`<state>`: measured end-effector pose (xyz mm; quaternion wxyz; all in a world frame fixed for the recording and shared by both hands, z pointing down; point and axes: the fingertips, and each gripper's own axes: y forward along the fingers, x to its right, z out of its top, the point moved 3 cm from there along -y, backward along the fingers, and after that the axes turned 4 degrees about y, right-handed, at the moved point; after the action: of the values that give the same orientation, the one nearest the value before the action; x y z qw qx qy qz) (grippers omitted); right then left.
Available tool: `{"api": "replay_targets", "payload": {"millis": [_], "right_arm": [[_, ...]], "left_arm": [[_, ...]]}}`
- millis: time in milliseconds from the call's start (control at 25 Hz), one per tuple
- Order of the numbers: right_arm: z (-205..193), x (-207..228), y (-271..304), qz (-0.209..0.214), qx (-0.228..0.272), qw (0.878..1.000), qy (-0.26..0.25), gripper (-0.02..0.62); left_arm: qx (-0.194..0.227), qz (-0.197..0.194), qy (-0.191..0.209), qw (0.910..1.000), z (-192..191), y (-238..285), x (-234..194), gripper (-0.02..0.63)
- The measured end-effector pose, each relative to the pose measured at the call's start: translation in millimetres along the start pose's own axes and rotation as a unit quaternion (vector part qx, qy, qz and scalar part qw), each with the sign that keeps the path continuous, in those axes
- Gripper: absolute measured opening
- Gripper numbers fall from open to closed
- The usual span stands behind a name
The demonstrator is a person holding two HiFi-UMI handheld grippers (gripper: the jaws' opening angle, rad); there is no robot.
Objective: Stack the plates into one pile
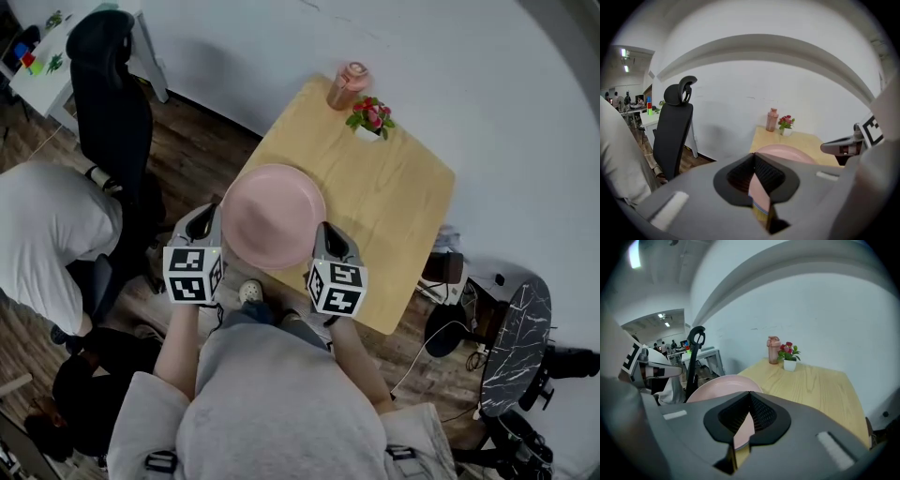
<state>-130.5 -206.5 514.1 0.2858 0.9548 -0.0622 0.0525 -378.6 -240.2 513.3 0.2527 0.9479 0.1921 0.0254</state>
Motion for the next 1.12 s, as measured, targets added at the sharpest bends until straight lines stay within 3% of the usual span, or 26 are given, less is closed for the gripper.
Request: {"api": "replay_targets", "payload": {"millis": [240,440,560,1120], "right_arm": [[33,-6,-37,0.026,0.065,0.997,-0.022,0.003],[59,-2,-70,0.041,0.113,0.992,-0.020,0.003],[71,2,-90,0.047,0.140,0.989,-0.024,0.003],[105,1,-180,0.081,0.246,0.964,-0.067,0.005]], "left_arm": [[0.068,0.010,0.018,0.9975,29,-39,20,0.058],[0.135,0.021,0.034,0.9900,57,-71,38,0.059],[0.168,0.026,0.024,0.9852,70,-89,46,0.060],[0.236,0.051,0.045,0.9694,97,-162,83,0.060]]}}
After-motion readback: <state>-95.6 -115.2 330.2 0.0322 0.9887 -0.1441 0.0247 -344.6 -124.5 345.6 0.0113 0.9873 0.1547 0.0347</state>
